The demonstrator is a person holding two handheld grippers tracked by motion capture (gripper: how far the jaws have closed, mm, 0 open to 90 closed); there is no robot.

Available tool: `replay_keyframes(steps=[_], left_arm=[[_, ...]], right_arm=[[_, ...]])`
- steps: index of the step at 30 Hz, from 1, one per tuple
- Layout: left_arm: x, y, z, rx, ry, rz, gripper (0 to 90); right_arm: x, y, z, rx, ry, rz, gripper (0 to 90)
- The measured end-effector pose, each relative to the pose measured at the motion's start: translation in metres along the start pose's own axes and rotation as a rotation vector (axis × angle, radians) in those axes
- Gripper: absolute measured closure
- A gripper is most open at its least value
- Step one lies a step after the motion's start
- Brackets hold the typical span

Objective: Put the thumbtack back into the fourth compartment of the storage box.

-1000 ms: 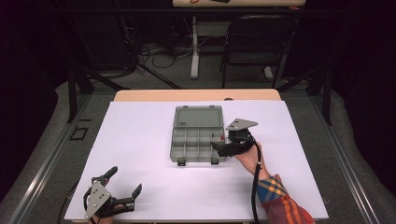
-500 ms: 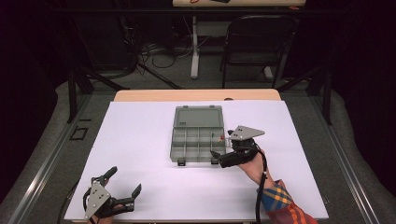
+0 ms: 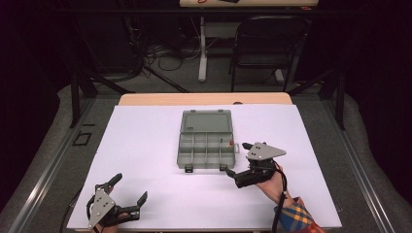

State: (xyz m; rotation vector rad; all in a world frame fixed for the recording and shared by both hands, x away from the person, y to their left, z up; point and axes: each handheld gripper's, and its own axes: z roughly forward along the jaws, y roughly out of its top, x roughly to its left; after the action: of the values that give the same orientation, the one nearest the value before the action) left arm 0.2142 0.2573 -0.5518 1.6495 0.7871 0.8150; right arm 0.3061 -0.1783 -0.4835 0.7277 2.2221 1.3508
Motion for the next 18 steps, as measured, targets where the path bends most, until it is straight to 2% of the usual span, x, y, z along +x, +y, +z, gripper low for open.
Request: replay_keyframes(steps=[6,18], left_arm=[[0.0,0.0,0.0,0.0,-0.002,-0.001,0.3],[0.0,0.0,-0.001,0.001,-0.002,0.001,0.3]], right_arm=[[0.003,-0.01,-0.007,-0.011,-0.006,-0.025,0.0],[0.014,-0.03,-0.018,-0.039,0.014,-0.063,0.0]])
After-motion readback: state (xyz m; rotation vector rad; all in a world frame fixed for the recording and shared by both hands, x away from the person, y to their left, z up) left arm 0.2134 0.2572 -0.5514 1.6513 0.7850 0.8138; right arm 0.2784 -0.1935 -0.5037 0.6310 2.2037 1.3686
